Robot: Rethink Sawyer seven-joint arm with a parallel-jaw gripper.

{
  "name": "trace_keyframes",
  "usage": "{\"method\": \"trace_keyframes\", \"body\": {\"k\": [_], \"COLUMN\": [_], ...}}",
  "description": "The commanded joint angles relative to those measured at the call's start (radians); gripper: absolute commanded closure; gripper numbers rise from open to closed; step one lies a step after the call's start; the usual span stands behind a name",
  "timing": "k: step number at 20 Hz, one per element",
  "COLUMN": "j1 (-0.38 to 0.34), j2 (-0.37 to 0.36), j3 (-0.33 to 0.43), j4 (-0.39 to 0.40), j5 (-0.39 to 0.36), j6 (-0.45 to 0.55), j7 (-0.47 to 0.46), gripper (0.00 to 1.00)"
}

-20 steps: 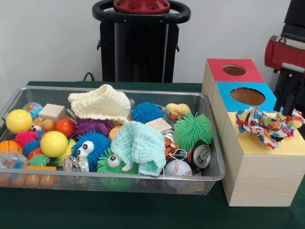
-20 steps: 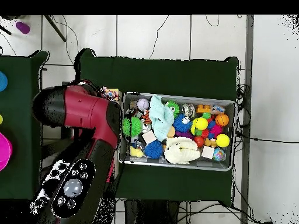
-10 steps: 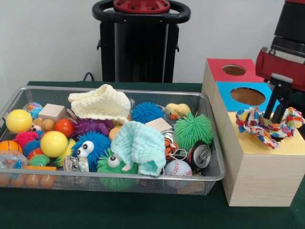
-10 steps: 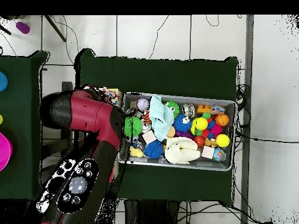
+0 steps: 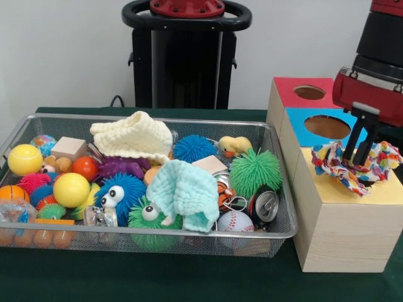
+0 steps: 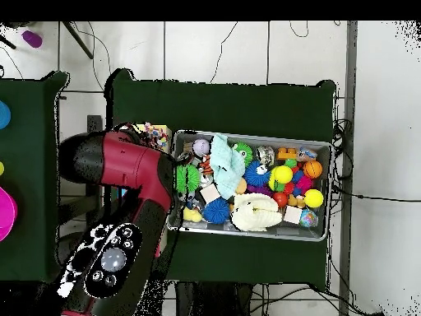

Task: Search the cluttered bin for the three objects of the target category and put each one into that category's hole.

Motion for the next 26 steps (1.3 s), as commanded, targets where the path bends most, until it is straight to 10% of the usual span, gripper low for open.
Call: {"method": "trace_keyframes", "body": {"k": [1,17,26], "j1": [-0.055,-0.088,-0.052], "j2": [0.008,-0.023,0.038], "j3": [0.19,0.279,0.226], "j4": [0.126,0.184,0.149], "j5": [0.043,0.065,0.048], "j6": [-0.005,0.055,-0.124], "j7": [0.18,0.174,0.238], "gripper": [1.0,1.0,1.0]}}
